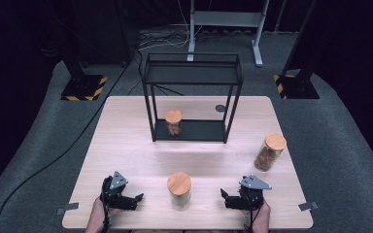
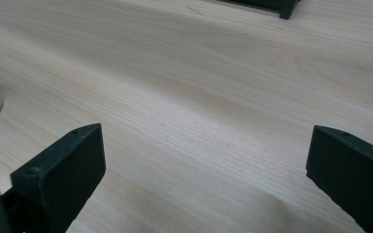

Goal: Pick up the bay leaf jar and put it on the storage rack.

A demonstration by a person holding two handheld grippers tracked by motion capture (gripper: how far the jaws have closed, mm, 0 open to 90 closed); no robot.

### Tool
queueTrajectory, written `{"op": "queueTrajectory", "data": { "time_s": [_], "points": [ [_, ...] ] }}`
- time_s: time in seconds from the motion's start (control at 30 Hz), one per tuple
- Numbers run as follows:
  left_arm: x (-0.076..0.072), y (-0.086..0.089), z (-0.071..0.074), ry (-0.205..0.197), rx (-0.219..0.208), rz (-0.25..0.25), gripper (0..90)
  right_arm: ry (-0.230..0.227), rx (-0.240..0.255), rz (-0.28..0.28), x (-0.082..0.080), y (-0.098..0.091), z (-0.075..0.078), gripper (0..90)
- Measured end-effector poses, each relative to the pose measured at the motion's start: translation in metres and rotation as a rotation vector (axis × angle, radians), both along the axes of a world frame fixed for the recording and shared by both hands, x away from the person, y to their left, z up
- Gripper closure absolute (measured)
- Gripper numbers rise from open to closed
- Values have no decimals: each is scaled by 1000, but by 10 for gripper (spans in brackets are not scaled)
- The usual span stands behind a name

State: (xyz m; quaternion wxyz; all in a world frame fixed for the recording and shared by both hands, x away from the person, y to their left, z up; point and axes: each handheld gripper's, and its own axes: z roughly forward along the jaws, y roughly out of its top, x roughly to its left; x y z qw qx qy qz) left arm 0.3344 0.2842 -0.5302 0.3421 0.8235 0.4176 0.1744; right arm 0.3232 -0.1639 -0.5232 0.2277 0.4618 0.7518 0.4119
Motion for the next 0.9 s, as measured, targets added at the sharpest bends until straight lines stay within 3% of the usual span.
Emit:
{"op": "queueTrajectory", "data": {
  "time_s": [0.23,0.37,0.7,0.9],
  "points": [
    [0,0,0,1,0,17,1,-40,-45,-66,-7,5,0,0],
    [0,0,0,1,-2,20,1,-52,-39,-80,-11,11,0,0],
    [0,0,0,0,-1,19,2,-76,39,-24,-34,51,4,0],
    [0,0,0,1,0,18,2,-99,61,62,-52,77,13,0]
  ]
}}
